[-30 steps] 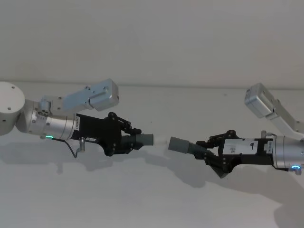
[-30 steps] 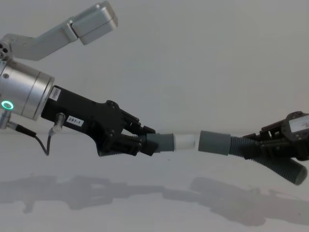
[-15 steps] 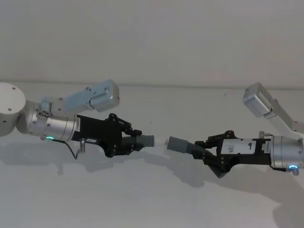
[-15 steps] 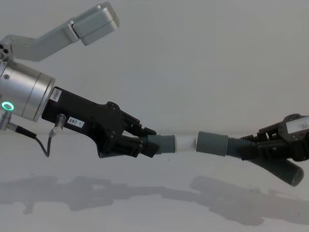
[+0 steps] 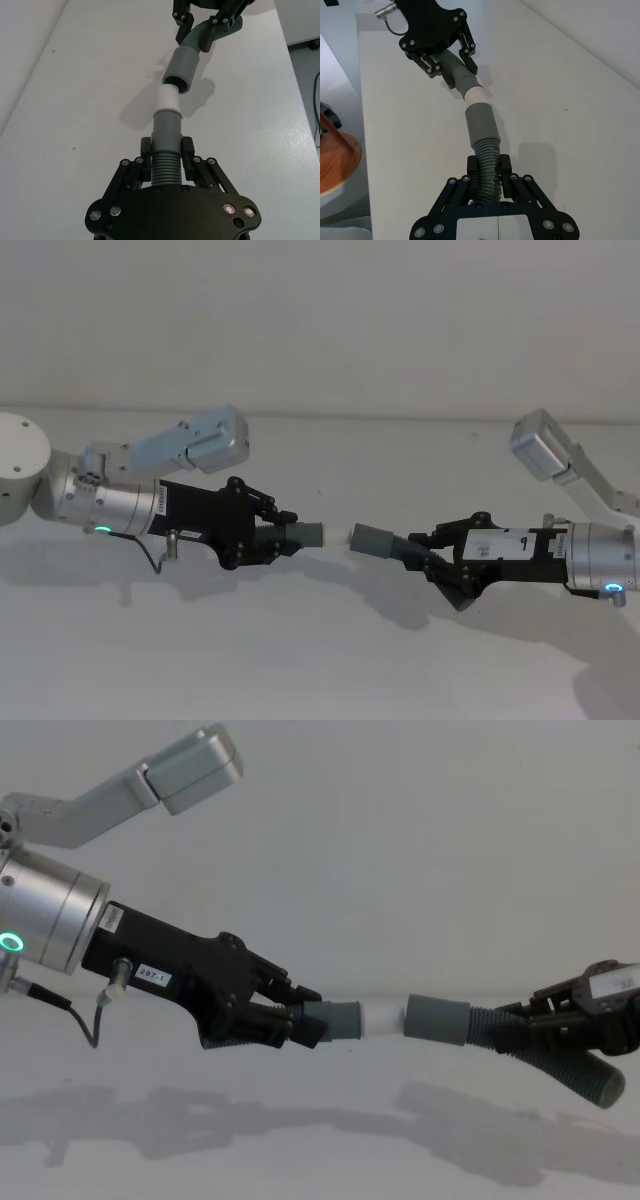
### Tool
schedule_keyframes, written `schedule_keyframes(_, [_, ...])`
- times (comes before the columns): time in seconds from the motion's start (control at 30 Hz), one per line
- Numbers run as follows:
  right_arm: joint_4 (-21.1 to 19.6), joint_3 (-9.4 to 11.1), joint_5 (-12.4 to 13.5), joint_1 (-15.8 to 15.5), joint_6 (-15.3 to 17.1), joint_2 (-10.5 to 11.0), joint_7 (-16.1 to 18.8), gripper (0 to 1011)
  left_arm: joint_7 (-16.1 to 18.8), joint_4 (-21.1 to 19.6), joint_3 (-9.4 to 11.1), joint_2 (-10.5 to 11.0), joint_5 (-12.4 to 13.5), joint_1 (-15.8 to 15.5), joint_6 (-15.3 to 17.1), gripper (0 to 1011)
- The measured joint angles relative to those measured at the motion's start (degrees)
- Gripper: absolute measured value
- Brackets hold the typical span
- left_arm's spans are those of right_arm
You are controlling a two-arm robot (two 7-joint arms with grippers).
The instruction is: Use both hands to pick up one end of the pipe from the table, align the ends, and insert them.
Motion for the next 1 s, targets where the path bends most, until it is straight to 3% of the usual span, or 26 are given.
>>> schedule_keyframes(1.0, [0.7,-1.7,1.0,0.7,0.3,0.1,-0.6,264,0.4,-1.4,1.2,1.2,-1.1,0.0,-0.4,345])
